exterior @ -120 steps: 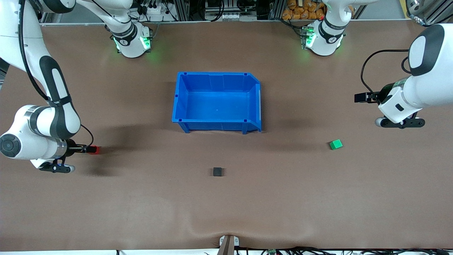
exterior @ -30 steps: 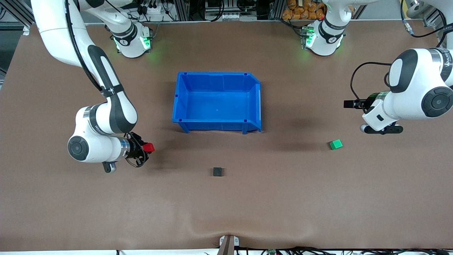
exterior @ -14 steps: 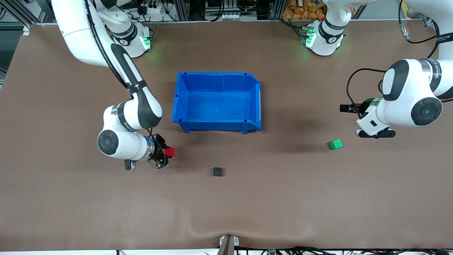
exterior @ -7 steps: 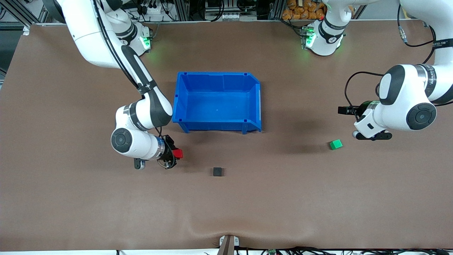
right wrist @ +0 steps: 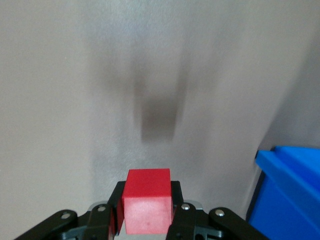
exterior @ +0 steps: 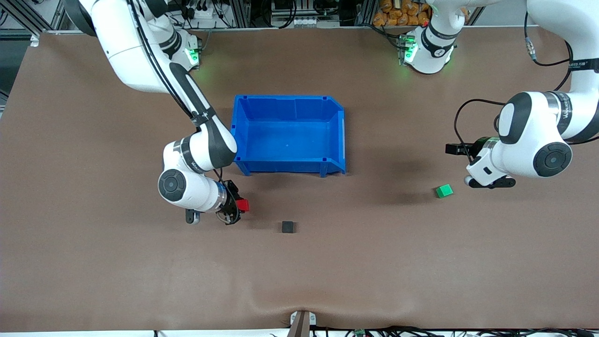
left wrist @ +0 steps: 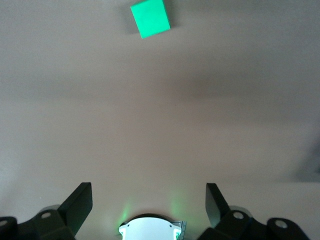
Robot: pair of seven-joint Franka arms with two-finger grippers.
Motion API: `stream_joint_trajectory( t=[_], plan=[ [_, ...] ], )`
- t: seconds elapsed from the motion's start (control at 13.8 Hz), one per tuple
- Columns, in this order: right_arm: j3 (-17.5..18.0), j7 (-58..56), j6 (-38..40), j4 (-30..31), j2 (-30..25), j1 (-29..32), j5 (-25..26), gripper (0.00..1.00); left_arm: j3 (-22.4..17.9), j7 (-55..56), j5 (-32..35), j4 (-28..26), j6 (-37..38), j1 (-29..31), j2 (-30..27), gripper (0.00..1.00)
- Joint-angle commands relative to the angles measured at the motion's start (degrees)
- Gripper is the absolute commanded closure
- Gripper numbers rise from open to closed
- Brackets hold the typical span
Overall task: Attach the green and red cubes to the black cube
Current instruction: 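Carry the red cube toward the black cube with the right gripper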
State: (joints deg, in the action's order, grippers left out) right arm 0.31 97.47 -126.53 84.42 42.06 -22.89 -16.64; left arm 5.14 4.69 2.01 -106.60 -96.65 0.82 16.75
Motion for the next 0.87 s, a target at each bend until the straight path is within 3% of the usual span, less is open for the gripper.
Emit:
stream_joint_trajectory(
  t=[0.0,0.8],
  plan=[
    [-0.48,2.81,-0.03,-3.47,2.32,-1.1,-0.59,1.0,0.14,1.81,0.1,0.42,-0.64,0.32,0.92,0.0],
    [-0.57,5.45,-3.55,-8.65,6.72,-2.77,-0.41,1.0,0.14,5.85,-0.6,0.51,-2.66,1.29,3.02,0.0]
  ],
)
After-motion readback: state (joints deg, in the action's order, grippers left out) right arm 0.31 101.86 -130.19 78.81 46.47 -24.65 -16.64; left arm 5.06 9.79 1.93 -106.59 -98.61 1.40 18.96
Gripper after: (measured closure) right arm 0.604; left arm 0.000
